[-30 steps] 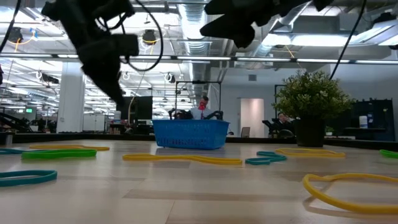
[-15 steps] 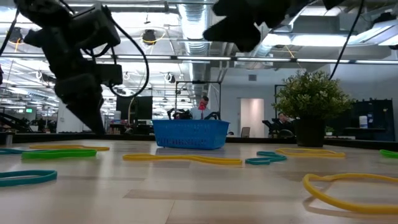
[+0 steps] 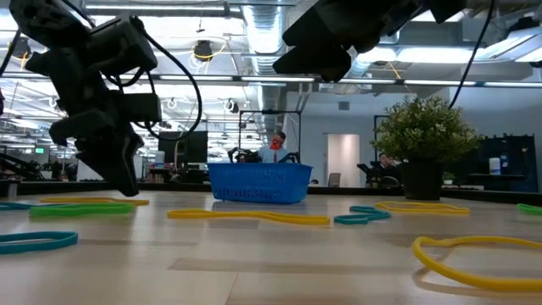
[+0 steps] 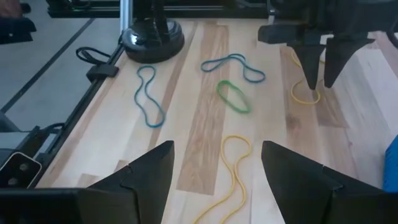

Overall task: Pick and place items into bin
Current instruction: Put the yellow rubber band into the blue bin

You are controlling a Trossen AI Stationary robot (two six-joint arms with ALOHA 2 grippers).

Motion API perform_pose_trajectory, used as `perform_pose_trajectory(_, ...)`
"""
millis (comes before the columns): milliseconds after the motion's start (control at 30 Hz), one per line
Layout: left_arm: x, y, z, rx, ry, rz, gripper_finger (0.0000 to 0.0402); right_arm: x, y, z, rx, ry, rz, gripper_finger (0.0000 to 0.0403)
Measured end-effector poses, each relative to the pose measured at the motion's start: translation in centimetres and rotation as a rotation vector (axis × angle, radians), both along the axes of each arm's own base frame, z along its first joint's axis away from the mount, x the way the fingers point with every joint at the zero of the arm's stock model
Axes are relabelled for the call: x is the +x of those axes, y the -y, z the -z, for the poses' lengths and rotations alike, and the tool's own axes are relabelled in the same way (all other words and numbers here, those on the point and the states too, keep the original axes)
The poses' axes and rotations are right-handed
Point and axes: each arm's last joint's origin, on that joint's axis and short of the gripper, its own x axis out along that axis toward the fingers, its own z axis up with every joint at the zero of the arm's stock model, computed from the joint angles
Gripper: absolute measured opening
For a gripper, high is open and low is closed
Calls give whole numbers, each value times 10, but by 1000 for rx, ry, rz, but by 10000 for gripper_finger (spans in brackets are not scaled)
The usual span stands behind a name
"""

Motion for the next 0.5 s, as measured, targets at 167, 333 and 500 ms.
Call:
perform_pose_trajectory(167,-5,0,8,2,8,2,100,0,0,0,0,0,0,239)
perform_pose_trajectory(333,-7,0,10,14,9,-4,100,0,1,0,0,1,4,239)
perform_pose_trajectory(500,-9,-1,11,20,-5,-8,91,0,2,0,0,1,4,239)
